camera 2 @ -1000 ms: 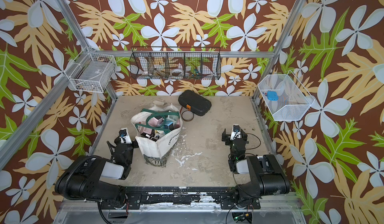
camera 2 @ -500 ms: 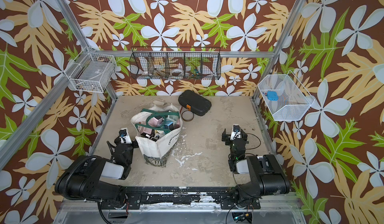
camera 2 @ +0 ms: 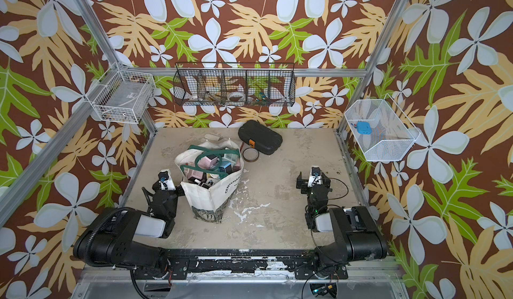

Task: Take out the pencil sharpeners from the tote bags
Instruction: Pick up the canvas bag from the center of the board.

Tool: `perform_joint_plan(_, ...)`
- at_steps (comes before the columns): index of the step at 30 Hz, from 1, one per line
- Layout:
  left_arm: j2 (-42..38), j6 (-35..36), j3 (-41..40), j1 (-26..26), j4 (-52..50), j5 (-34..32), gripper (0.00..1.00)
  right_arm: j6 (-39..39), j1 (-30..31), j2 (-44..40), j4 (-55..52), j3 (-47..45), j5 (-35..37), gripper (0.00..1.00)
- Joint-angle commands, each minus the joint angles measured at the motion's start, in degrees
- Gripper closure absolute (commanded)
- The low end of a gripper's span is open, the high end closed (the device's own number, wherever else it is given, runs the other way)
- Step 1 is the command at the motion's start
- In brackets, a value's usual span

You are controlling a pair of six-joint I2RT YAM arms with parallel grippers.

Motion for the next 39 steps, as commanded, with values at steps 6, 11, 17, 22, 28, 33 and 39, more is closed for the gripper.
perform_joint_plan(6,-3.41,-4.20,-3.09,-0.14,4.55,-5.75,0.00,0.85,3.14,-6.61,-9.34,3.68,12.13,0.00)
perform_joint_plan(11,-3.18,-3.75,-5.20,-0.20,9.56,-5.59,0.00,12.15,3.27,-15.69,-30.06,12.30,12.89,0.00)
perform_joint_plan(17,-19.34,-4.02,-1.32,-2.18,-10.47,-12.44,0.00,17.05,2.16,-14.18,-42.14,20.05,4.53,0.00)
perform_joint_plan(22,-34.00,-11.71,-0.46,-2.27,-21.71,-11.22,0.00,18.39,2.09,-19.81,-43.98,18.67,5.46,0.00)
perform_joint_plan(28,-42.72,-23.93,4.92,-3.99,-42.21,-18.85,0.00,21.27,2.09,-27.18,-48.11,19.21,2.99,0.00)
perform_joint_plan(33,-42.77,-31.48,17.40,-4.36,-60.48,-11.60,0.01,26.28,2.10,-31.03,-54.32,22.62,-1.45,0.00)
perform_joint_plan(39,-33.35,-35.33,36.66,-4.20,-79.22,-5.40,0.11,29.10,2.07,-31.63,-58.14,27.18,-13.84,0.02)
